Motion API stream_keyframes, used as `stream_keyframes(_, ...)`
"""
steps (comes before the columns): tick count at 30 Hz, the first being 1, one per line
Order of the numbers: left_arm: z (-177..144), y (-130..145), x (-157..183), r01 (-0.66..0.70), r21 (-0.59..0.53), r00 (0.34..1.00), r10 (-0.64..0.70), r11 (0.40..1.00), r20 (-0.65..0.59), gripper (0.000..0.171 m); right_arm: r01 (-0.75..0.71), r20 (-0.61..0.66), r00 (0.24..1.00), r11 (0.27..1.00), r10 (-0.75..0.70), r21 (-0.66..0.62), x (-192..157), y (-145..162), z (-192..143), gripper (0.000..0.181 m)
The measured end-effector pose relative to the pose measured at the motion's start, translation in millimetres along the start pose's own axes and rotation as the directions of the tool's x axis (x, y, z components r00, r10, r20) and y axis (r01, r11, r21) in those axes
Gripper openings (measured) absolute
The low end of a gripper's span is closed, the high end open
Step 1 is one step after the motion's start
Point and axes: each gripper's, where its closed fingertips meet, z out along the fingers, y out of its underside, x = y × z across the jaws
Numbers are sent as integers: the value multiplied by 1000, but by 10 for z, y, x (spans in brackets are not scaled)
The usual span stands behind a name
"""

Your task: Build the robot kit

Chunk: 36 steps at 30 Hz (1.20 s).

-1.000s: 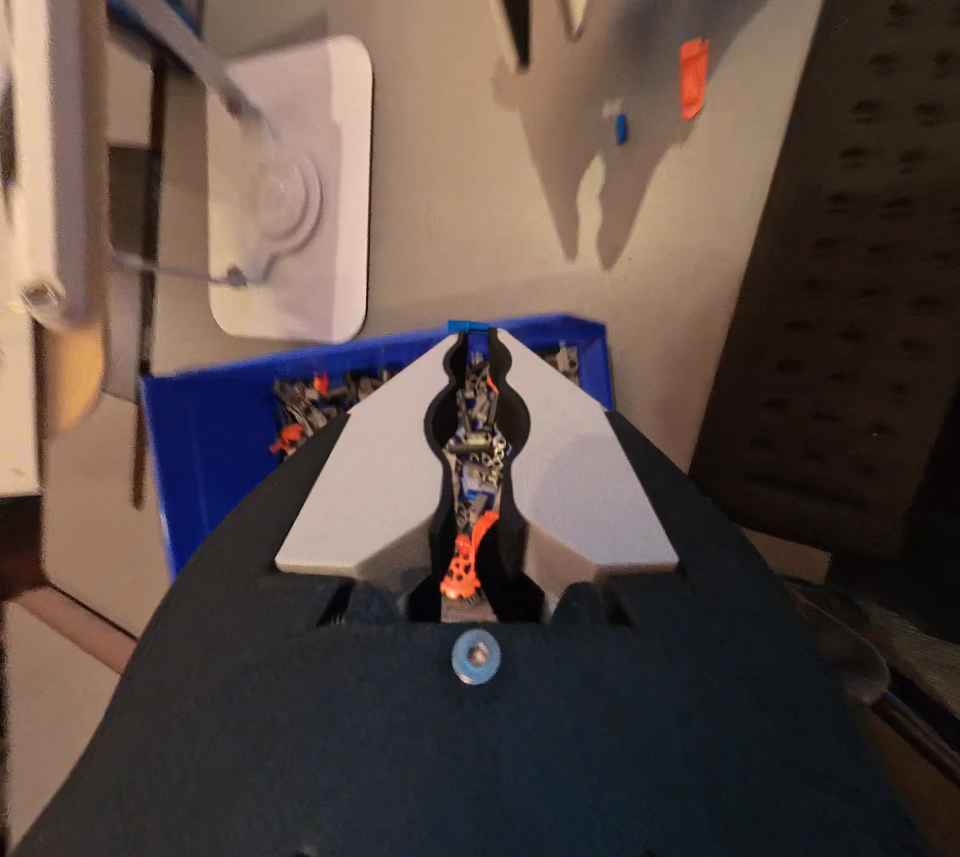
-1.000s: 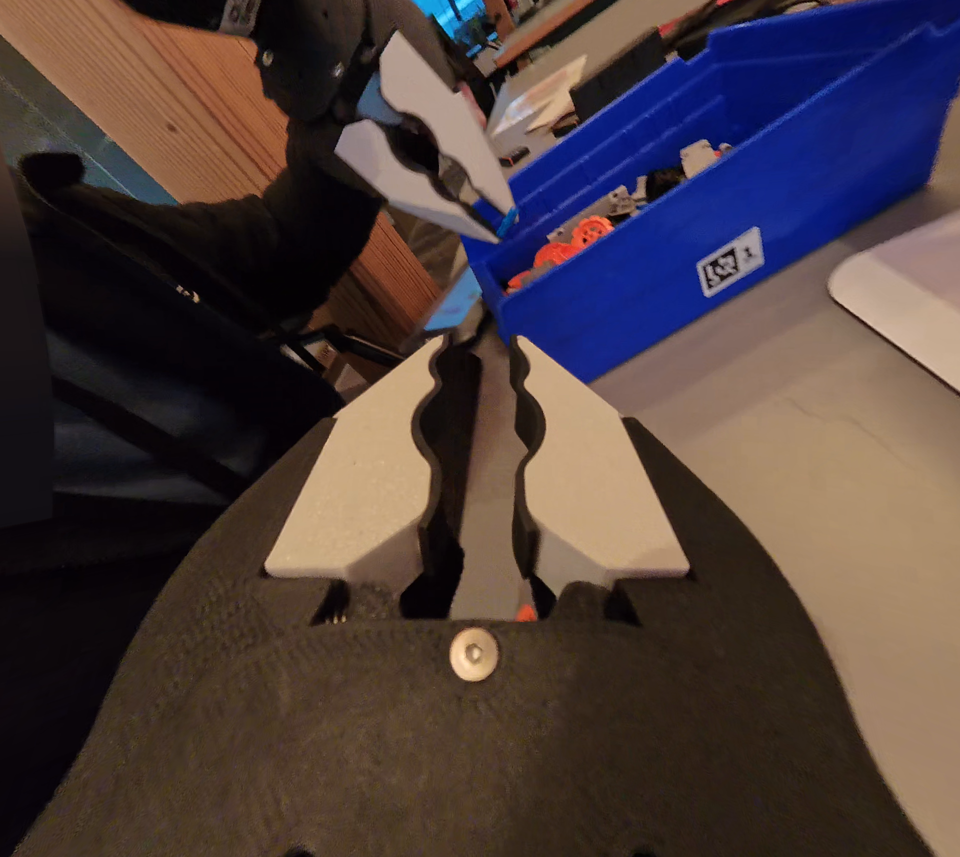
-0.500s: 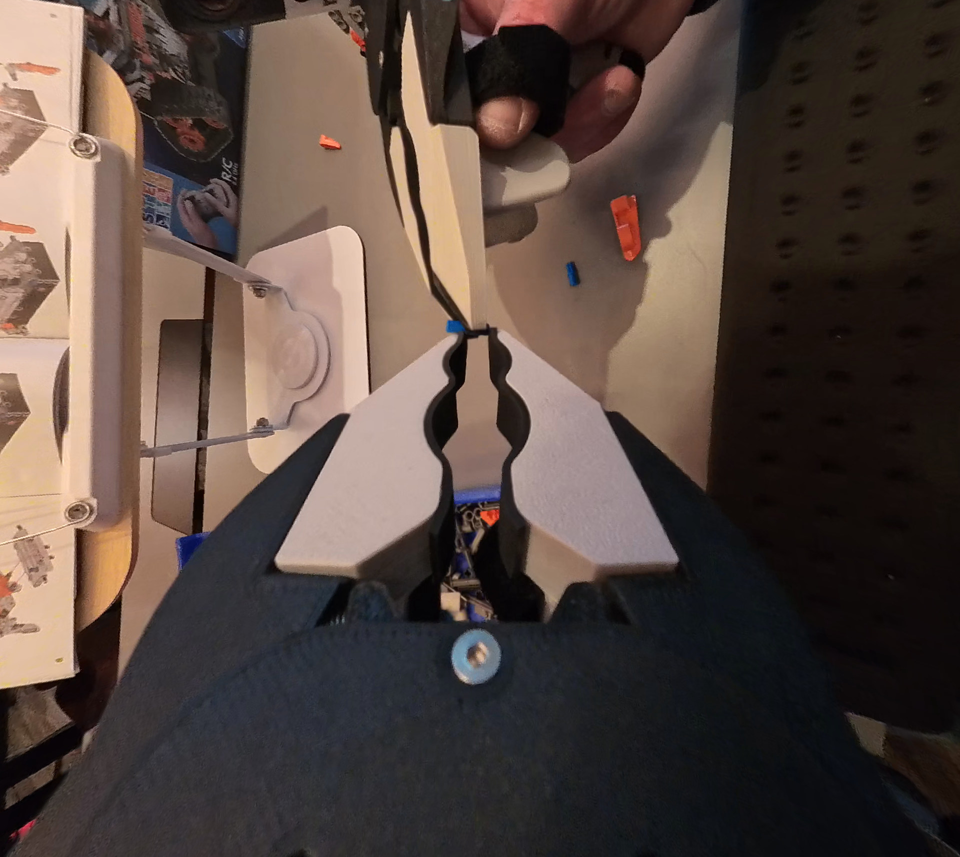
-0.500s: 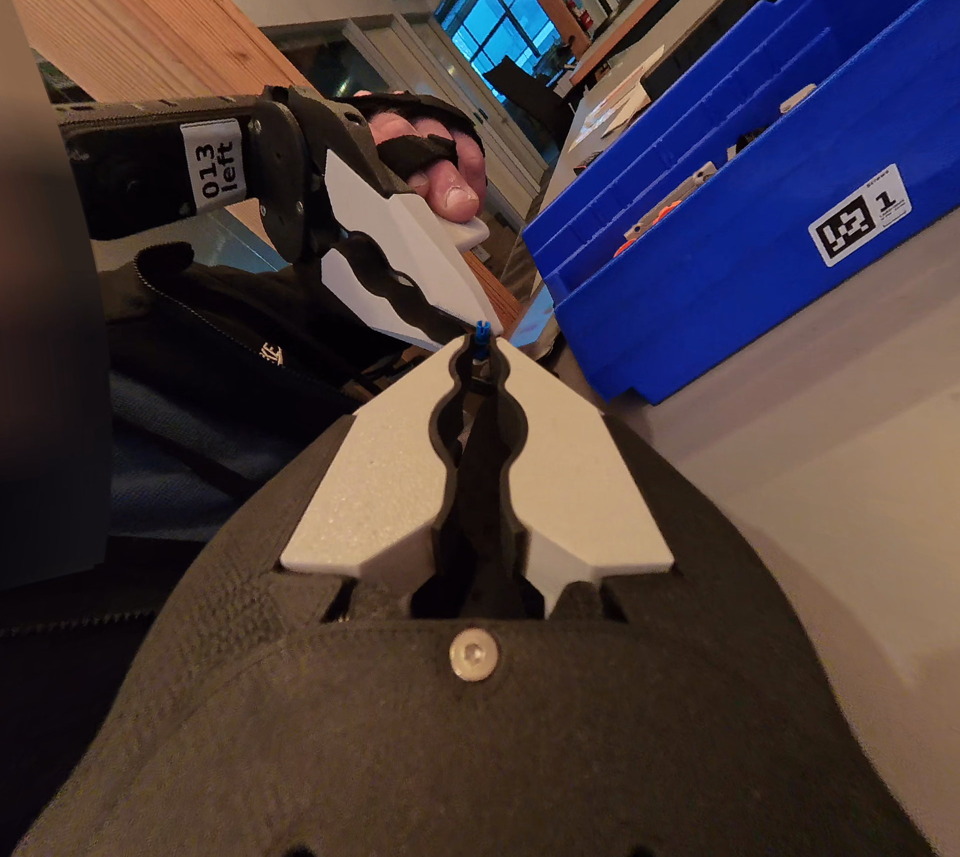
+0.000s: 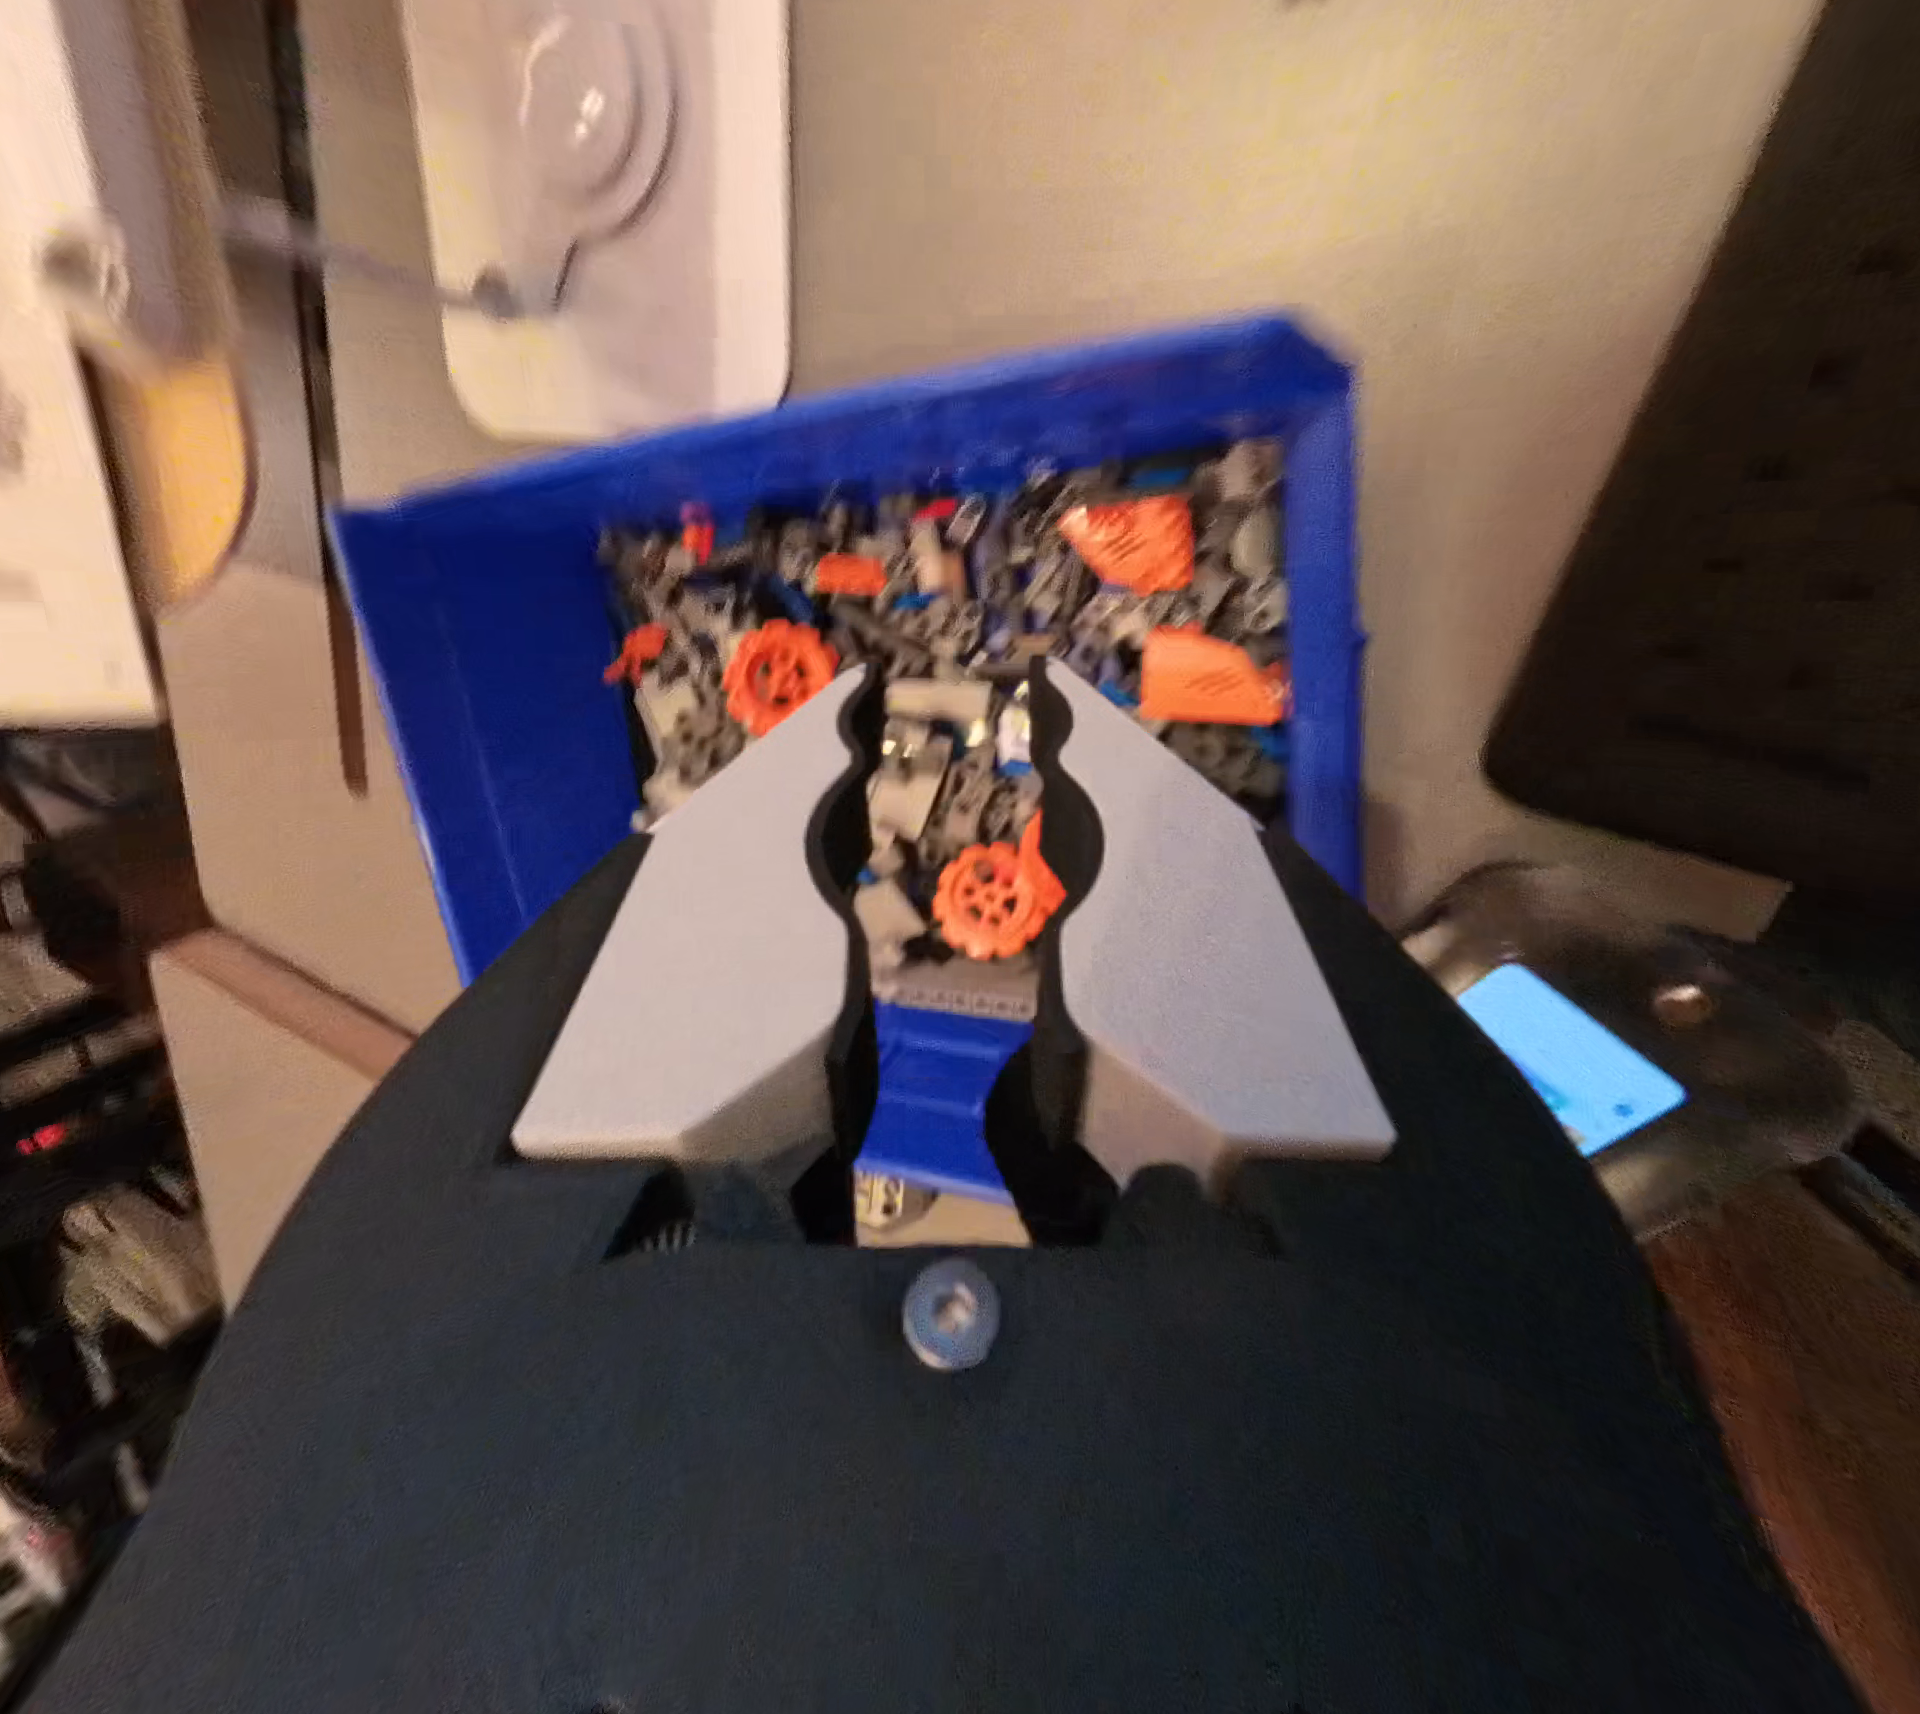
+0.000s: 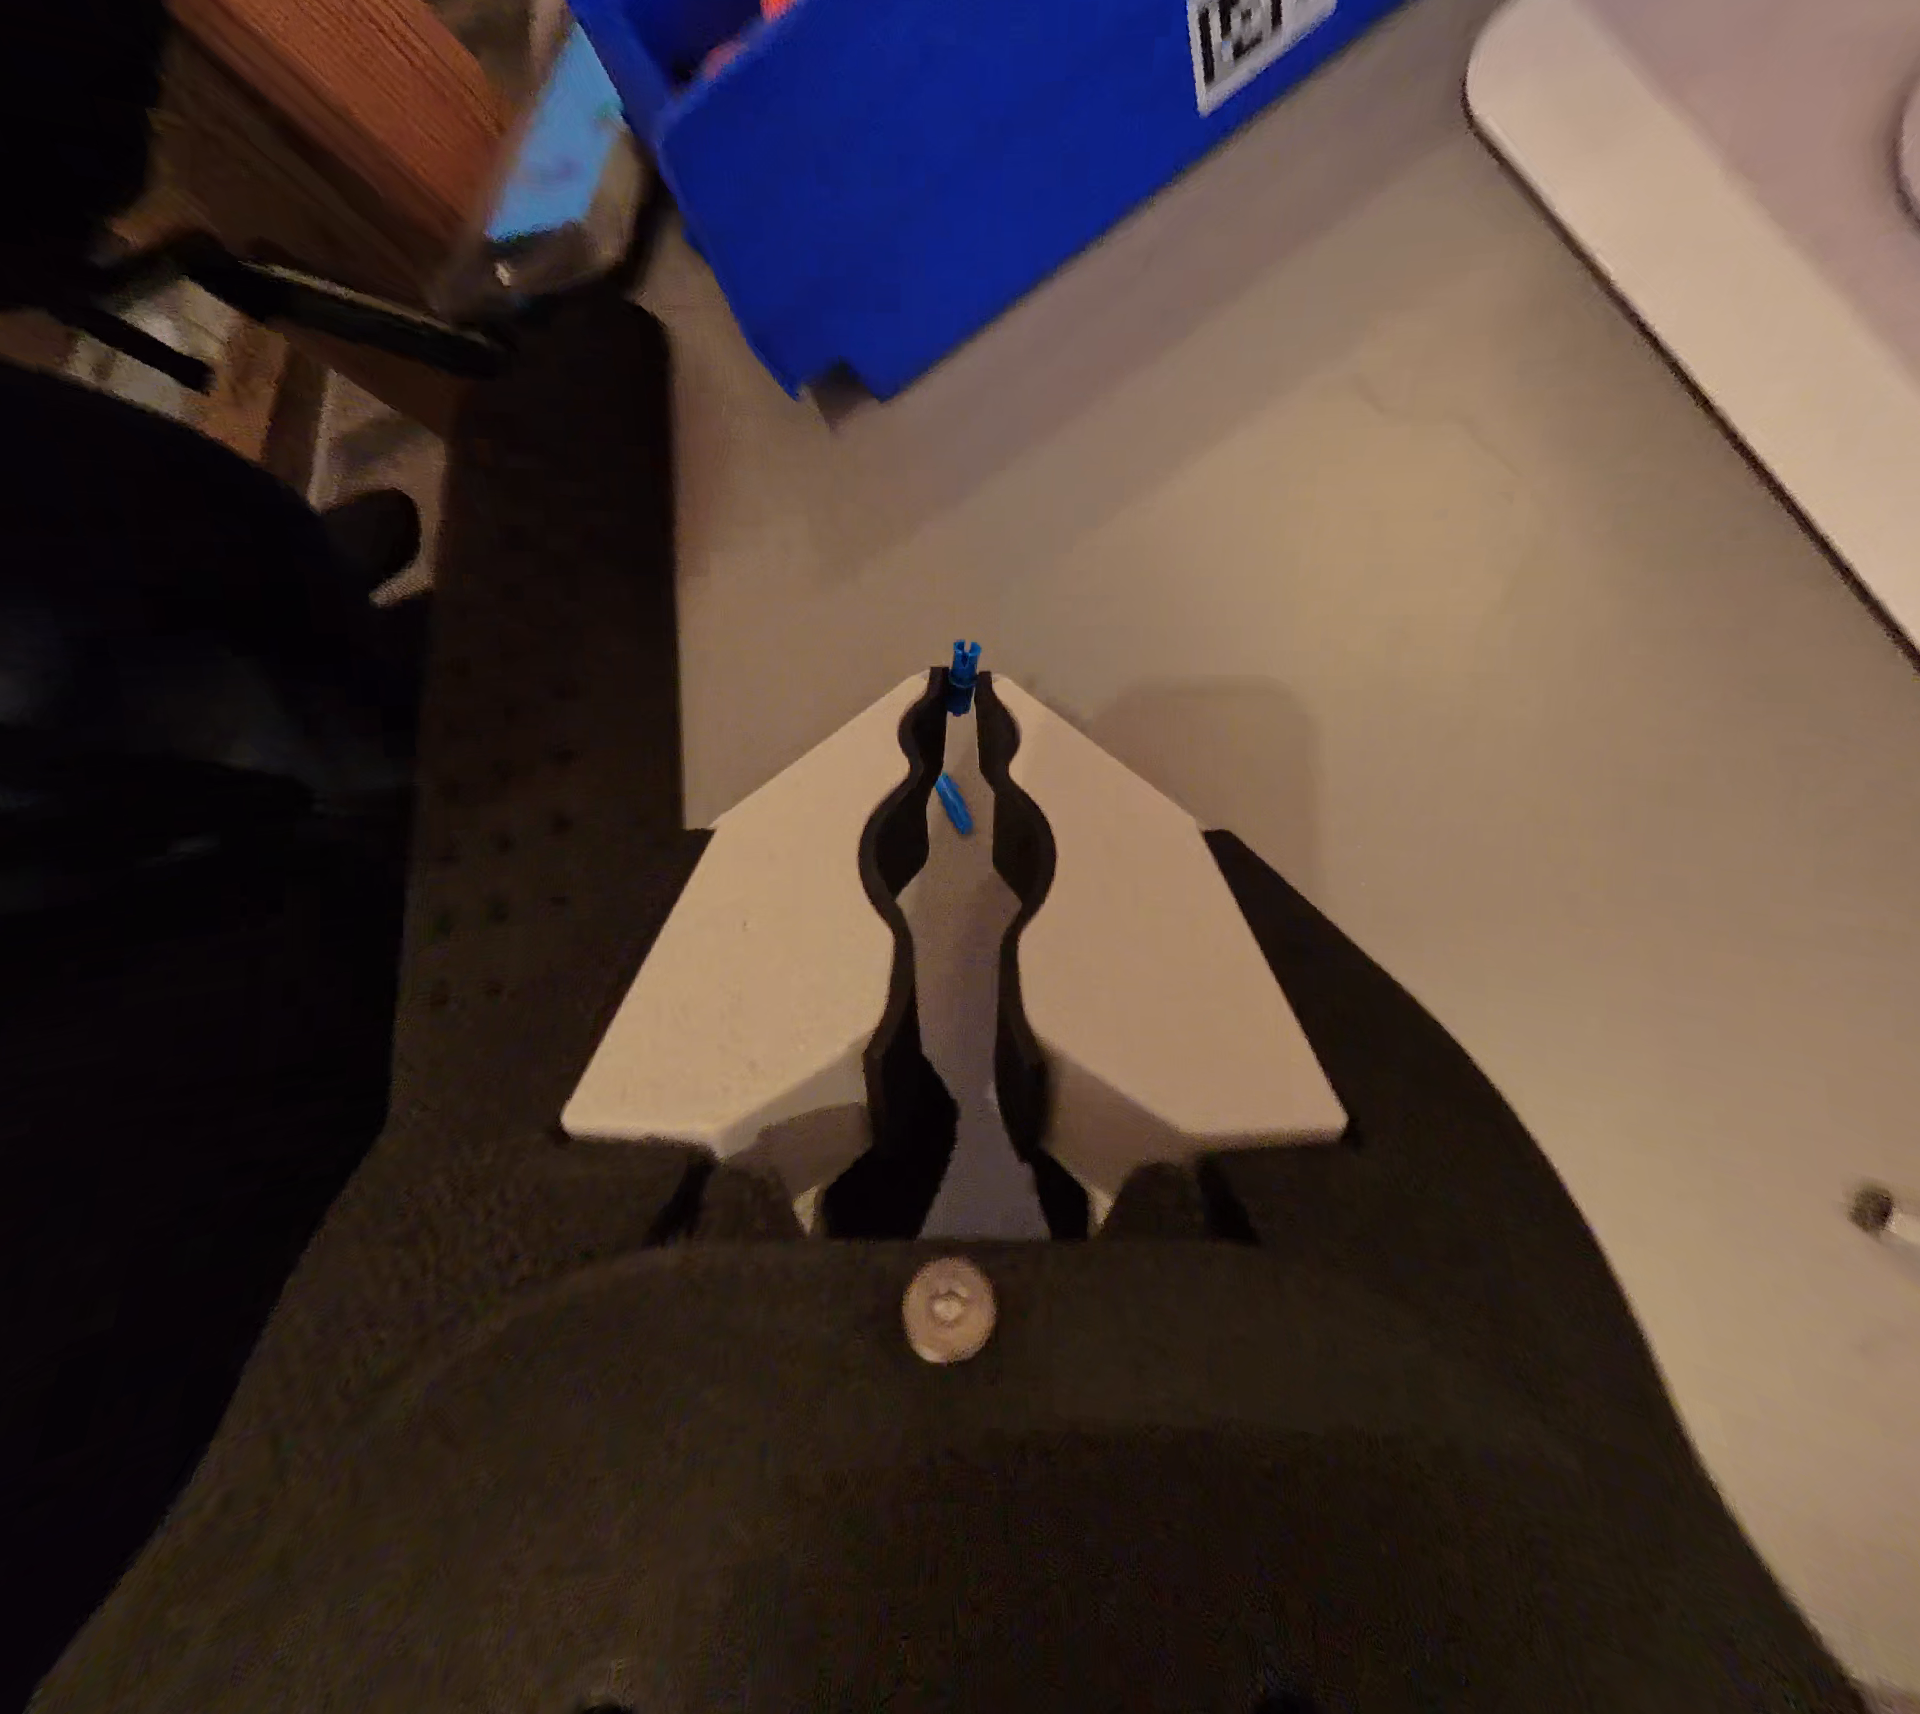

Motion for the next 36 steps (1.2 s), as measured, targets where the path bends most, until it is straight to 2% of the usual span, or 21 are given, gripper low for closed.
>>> stream_keyframes(3,60,343,-8,96,-28,990,-98,995,-102,23,-1,-55,998,994,-5,-110,134,211,26,3)
stream_keyframes(4,101,437,-46,110,-45,989,-113,993,-90,23,0,-64,998,989,-9,-147,160,282,41,3)
stream_keyframes(7,245,655,59,117,-110,979,-133,987,-155,22,-10,-58,998,975,-3,-220,175,434,118,3)
stream_keyframes(9,342,758,130,118,-150,971,-146,982,-190,21,-7,-45,999,966,-5,-260,154,508,164,11)
stream_keyframes(20,694,915,308,98,-240,946,-165,966,-279,28,1,-34,999,983,-7,-183,169,392,136,9)
stream_keyframes(25,695,898,413,114,-251,916,-199,961,-348,34,16,-28,999,990,-20,-141,171,328,110,11)
stream_keyframes(27,699,957,409,128,-287,912,-227,949,-342,36,16,-26,999,992,-19,-129,173,313,107,11)
stream_keyframes(31,753,1047,454,113,-322,910,-228,940,-347,23,13,-20,1000,995,-16,-104,170,276,89,10)
stream_keyframes(36,717,1066,364,128,-312,920,-230,941,-317,21,9,-15,1000,996,-10,-91,173,261,80,10)
